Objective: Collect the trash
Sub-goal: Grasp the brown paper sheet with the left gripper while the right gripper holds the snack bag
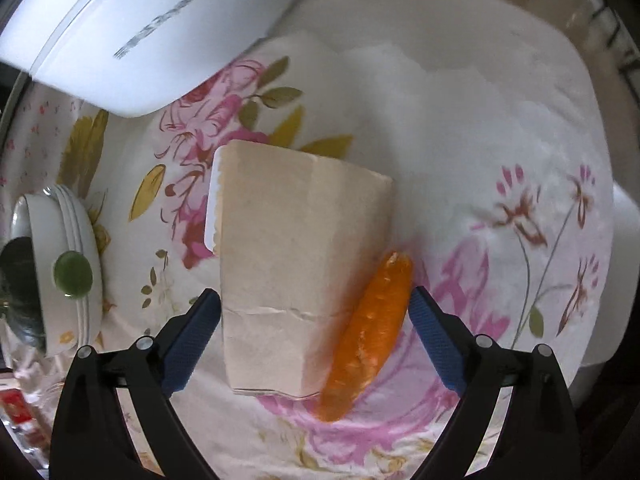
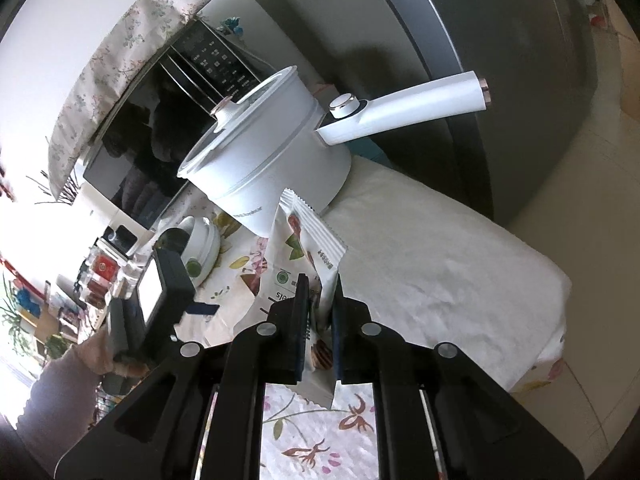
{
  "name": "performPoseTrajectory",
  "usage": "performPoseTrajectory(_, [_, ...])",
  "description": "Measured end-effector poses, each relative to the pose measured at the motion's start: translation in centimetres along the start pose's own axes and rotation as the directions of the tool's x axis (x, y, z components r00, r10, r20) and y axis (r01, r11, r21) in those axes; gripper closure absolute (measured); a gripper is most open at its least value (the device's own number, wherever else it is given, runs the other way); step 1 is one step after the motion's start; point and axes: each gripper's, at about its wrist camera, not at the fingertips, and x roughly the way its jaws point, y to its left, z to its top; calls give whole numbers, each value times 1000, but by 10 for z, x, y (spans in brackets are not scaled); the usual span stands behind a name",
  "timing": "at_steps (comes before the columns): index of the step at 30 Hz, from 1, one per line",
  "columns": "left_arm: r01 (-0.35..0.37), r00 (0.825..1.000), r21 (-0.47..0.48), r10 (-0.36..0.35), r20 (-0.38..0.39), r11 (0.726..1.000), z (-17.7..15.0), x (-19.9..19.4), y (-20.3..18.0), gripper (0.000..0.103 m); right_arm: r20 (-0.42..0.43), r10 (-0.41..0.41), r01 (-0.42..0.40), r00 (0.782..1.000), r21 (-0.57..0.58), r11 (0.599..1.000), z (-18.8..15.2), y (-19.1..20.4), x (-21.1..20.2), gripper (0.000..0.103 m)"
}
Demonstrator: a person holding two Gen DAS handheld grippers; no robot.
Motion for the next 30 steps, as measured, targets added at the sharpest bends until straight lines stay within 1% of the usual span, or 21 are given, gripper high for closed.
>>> performPoseTrajectory(2, [-56, 998, 26, 57, -11, 998, 1, 1, -9, 11, -1, 3, -3, 1000, -4, 1000, 0, 2, 0, 93])
performPoseTrajectory(3, [-73, 997, 29, 74, -10, 997, 2, 1, -11, 8, -3, 4, -4, 1000, -5, 1000, 0, 2, 0, 93])
performPoseTrajectory(5, [-69, 998, 7, 69, -6, 998, 6, 0, -12, 6, -5, 4, -4, 1000, -6, 1000, 1, 1, -1, 93])
performPoseTrajectory(8, [-38, 999, -16, 38, -1, 999, 12, 5, 4, 6, -6, 5, -5, 1000, 2, 1000, 1, -2, -2, 93])
performPoseTrajectory(10, [0, 1000, -56, 0, -7, 998, 9, 9, 13, 7, -7, 6, -6, 1000, 5, 1000, 1, -3, -3, 92])
performPoseTrajectory(11, [42, 999, -97, -43, -5, 994, 6, 11, 22, 9, -7, 6, -6, 1000, 4, 1000, 1, -2, -4, 92])
performPoseTrajectory(12, [88, 996, -127, -89, 4, 988, 6, 11, 35, 18, -7, 5, -5, 1000, 2, 1000, 1, -2, -4, 92])
performPoseTrajectory(13, [109, 994, -152, -108, 19, 982, 3, 10, 39, 24, -5, 5, -5, 1000, 0, 1000, 1, -2, -4, 92])
performPoseTrajectory(15, [121, 992, -225, -107, 72, 967, -7, 7, 47, 32, -3, 9, -9, 1000, -6, 1000, 1, -1, -6, 92])
performPoseTrajectory(16, [118, 991, -246, -99, 90, 962, -11, 6, 49, 36, -2, 13, -13, 1000, -7, 1000, 1, 0, -7, 92])
performPoseTrajectory(19, [103, 987, -328, -57, 149, 939, -27, -2, 47, 43, -2, 23, -23, 1000, -11, 1000, -1, 1, -11, 92])
performPoseTrajectory(20, [101, 985, -362, -41, 169, 927, -33, -5, 45, 45, -3, 25, -25, 1000, -13, 1000, -1, 1, -13, 92])
performPoseTrajectory(22, [100, 979, -438, -10, 202, 894, -45, -11, 44, 50, -5, 33, -33, 999, -16, 999, -3, 1, -16, 91])
performPoseTrajectory(23, [103, 977, -472, 1, 215, 876, -53, -13, 45, 52, -5, 36, -36, 999, -17, 999, -3, 1, -18, 91])
performPoseTrajectory(24, [110, 973, -515, 14, 231, 850, -60, -15, 45, 54, -4, 41, -41, 999, -18, 999, -4, 2, -20, 91])
performPoseTrajectory(25, [117, 970, -541, 21, 242, 833, -68, -17, 41, 58, -3, 44, -44, 999, -19, 999, -5, 2, -22, 91])
performPoseTrajectory(26, [134, 965, -580, 27, 261, 803, -76, -19, 42, 60, -4, 48, -48, 999, -19, 999, -6, 3, -23, 91])
performPoseTrajectory(28, [202, 951, -649, 13, 310, 734, -97, -23, 50, 69, -12, 59, -59, 998, -22, 998, -9, 4, -25, 91])
performPoseTrajectory(29, [253, 937, -674, -3, 349, 694, -105, -26, 45, 72, -16, 62, -62, 998, -24, 998, -10, 5, -25, 91])
performPoseTrajectory(30, [287, 924, -699, 3, 382, 655, -114, -30, 42, 81, -21, 64, -65, 998, -27, 998, -12, 6, -25, 91])
